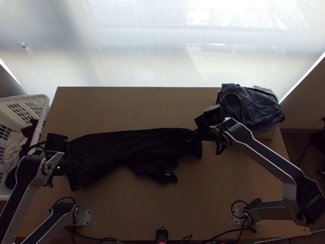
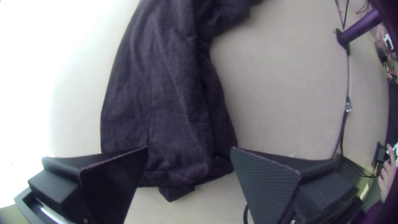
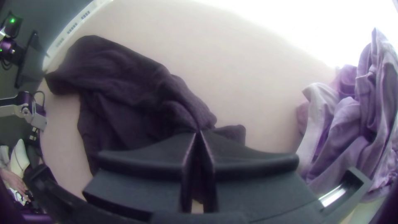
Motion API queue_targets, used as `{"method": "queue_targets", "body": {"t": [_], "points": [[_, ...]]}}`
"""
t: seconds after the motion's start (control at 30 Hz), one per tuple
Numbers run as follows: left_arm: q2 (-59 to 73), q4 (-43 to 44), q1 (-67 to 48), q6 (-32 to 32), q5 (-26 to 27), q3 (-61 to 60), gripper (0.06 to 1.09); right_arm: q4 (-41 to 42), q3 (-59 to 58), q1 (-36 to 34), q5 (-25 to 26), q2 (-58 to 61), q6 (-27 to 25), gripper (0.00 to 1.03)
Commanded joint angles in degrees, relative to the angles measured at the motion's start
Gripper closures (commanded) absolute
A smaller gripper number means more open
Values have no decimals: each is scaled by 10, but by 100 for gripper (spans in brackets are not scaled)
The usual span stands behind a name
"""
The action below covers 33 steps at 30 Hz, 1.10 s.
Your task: Fold the t-shirt
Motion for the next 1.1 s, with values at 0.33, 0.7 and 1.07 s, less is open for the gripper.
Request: {"method": "queue_targets", "body": {"t": [0.33, 0.7, 1.07], "points": [[34, 53, -4, -11, -1, -26, 12, 0, 1, 1, 0, 2, 1, 100], [75, 82, 21, -2, -1, -27, 15, 2, 1, 2, 0, 4, 1, 100], [52, 113, 21, -1, -2, -84, 15, 2, 7, 2, 0, 7, 1, 100]]}}
